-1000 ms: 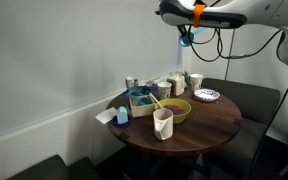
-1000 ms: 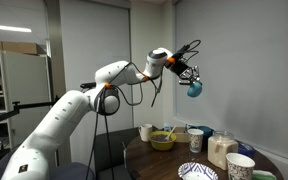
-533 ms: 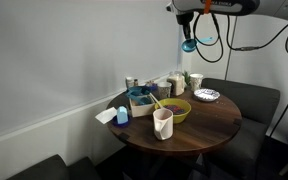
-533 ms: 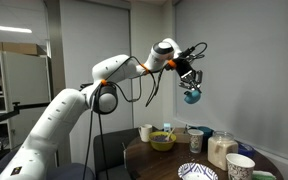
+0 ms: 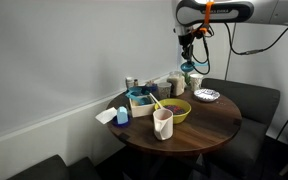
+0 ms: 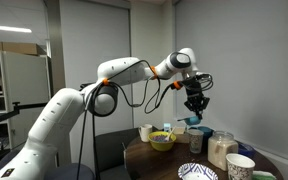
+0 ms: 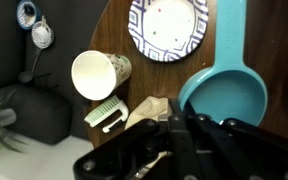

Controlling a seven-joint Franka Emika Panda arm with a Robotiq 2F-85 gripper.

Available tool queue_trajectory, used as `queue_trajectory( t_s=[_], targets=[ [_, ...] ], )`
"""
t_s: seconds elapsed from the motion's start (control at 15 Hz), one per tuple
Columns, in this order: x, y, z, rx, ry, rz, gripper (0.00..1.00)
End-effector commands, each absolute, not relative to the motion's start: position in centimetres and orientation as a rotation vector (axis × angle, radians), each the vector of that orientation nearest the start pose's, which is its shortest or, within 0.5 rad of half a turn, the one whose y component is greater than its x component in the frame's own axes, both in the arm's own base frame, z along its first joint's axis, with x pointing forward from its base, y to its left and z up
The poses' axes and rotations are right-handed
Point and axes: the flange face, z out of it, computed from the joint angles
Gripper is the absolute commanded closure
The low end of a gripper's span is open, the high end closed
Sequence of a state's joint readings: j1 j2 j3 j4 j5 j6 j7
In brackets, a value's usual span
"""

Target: Use the blue scoop to scoop up the contents in the bowl into the cup

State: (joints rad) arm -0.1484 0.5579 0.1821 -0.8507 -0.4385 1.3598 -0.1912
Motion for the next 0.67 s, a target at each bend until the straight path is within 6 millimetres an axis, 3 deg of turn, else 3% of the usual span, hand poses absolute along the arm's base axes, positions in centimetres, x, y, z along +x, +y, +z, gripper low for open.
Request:
queue_trajectory(
  t_s=[0.0, 0.4, 0.47, 0.6],
  targets=[
    [66.7, -9.6, 56.4, -3.344, 0.104, 0.144, 0.99],
    [65.2, -14.7, 49.1, -3.122, 0.567, 0.110, 0.99],
    [67.2, -14.3, 50.1, -3.193, 0.435, 0.131, 0.95],
    [66.6, -15.5, 48.6, -3.156, 0.513, 0.132, 0.95]
  ],
)
